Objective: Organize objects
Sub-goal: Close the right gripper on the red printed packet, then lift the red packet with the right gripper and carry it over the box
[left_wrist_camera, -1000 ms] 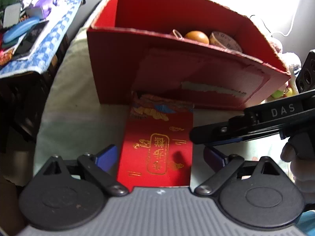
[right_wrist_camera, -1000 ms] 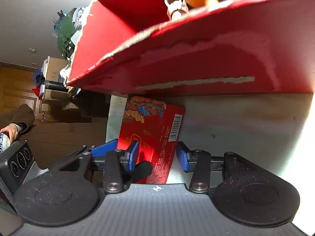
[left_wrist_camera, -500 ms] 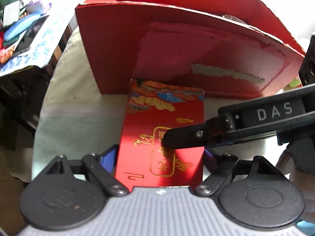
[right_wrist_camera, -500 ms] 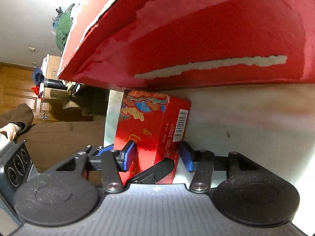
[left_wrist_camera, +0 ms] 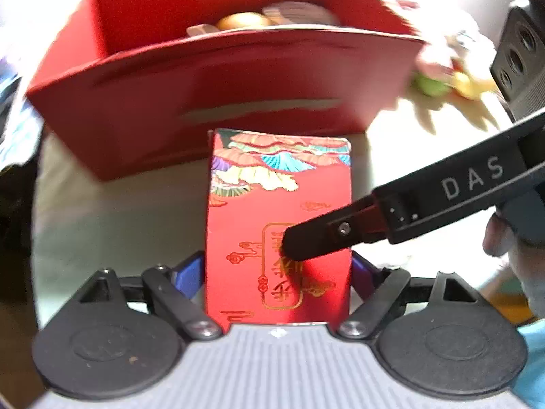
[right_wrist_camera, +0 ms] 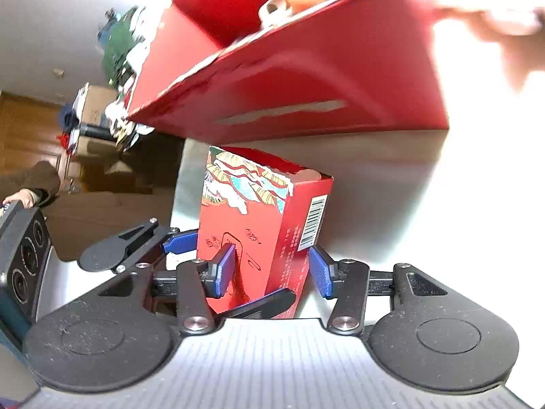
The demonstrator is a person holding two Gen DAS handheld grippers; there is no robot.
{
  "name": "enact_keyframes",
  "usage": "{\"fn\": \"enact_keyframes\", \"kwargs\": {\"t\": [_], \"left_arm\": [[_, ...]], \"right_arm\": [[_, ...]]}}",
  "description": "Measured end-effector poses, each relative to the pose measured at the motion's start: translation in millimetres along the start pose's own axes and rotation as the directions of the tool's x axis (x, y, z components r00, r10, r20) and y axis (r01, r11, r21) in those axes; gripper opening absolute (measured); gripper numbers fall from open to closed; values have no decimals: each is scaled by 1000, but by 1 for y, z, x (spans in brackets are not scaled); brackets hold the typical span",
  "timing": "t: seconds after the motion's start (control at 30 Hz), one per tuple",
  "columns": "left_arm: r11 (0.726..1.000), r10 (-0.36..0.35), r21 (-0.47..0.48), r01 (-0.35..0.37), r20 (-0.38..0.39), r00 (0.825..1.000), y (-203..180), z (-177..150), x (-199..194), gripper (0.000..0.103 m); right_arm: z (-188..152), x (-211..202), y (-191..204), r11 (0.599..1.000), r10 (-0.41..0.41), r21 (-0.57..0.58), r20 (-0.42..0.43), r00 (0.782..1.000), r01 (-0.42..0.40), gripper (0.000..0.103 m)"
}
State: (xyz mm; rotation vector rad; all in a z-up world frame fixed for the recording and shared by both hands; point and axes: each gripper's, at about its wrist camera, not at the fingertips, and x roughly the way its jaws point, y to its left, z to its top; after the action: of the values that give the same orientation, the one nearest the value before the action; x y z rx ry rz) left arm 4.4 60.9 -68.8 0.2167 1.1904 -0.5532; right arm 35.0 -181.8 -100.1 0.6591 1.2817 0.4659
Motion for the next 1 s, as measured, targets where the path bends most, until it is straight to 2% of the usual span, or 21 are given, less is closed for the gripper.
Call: {"fn": "enact_keyframes", "kwargs": {"t": [0.17, 0.3, 0.47, 0.6, 0.7, 0.8, 1.0], "left_arm": [[986, -71, 151, 70, 3, 997, -53, 19, 4, 84], [955, -126, 273, 119, 8, 992, -99, 26, 4, 84], [906, -182, 398, 146, 53, 982, -147, 48, -2, 84], [881, -221, 450, 149, 112, 969, -174, 68, -15, 84], [879, -232, 459, 128, 177, 957, -184, 84, -27, 84], [890, -226, 445, 98, 244, 943, -184, 100, -42, 85], [930, -147, 367, 0, 374, 916, -150, 124, -75, 85]], "right_arm": [[-20, -52, -30, 996, -52, 78, 87, 995, 45, 51], [-36, -91, -44, 989, -86, 135, 174, 981, 63, 51], [-45, -132, -47, 985, -117, 158, 288, 950, 74, 51], [-37, -164, -47, 988, -129, 129, 374, 918, 86, 51], [-23, -175, -38, 993, -113, 83, 421, 900, 85, 51], [-2, -180, -22, 996, -80, 14, 445, 892, 83, 51], [55, -157, 29, 986, 7, -154, 431, 902, 66, 51]]}}
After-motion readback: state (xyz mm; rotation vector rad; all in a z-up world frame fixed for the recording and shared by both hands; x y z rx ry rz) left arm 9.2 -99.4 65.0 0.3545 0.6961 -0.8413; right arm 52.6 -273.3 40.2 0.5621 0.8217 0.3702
